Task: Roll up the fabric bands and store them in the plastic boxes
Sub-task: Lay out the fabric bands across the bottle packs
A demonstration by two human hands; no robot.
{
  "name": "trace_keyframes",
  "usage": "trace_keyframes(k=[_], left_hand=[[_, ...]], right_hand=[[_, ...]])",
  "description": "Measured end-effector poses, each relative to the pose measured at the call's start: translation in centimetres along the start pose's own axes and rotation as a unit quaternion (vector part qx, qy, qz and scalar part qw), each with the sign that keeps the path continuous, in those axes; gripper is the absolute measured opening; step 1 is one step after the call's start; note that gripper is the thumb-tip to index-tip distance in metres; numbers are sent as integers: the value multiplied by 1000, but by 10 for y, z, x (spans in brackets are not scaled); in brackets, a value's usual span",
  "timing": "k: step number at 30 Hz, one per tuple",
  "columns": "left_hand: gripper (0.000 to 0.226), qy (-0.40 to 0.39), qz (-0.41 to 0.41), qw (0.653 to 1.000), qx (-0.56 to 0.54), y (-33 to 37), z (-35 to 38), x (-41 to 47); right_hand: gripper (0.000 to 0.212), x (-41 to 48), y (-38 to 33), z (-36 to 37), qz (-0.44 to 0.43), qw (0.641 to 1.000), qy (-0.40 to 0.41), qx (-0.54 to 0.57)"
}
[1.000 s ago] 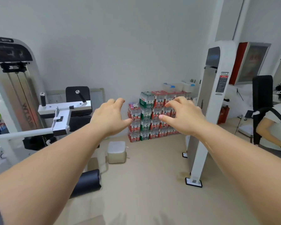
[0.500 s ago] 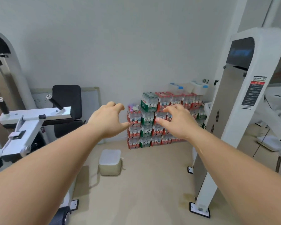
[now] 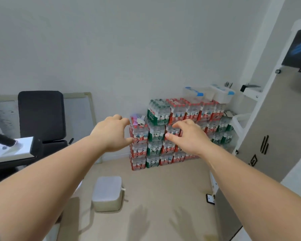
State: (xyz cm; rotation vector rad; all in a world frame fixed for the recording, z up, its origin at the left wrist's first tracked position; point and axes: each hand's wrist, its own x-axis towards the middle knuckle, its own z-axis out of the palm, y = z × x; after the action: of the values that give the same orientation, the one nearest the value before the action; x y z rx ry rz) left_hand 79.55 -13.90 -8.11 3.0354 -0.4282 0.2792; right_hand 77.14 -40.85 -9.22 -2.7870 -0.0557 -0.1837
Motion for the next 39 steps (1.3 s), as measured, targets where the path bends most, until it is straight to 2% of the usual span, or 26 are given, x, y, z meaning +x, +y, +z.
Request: trace_keyframes(k=[2, 7, 11, 22, 29, 35, 39], left_hand=[[65, -16, 12, 1000, 19, -8, 13, 43], [66, -24, 1, 999, -29, -20, 53, 149], [70, -42, -9, 999, -25, -29, 95, 234], [71, -94, -114, 988, -52, -42, 190, 448], [64, -135, -152, 974, -103, -68, 261, 547], [65, -182, -166, 957, -153, -121, 338, 643], [53, -219, -189, 929, -233, -157, 383, 697]], right_hand=[[66, 43, 6, 7, 9, 1000, -6, 0], [68, 147, 34, 37, 15, 1000, -16, 16], [69, 235, 68, 70, 11, 999, -35, 25], [68, 485, 161, 136, -30, 988, -134, 64], [66, 593, 175, 197, -23, 976, -200, 85], [63, 693, 163, 257, -24, 966, -248, 61], [64, 748, 158, 297, 12, 955, -293, 49]])
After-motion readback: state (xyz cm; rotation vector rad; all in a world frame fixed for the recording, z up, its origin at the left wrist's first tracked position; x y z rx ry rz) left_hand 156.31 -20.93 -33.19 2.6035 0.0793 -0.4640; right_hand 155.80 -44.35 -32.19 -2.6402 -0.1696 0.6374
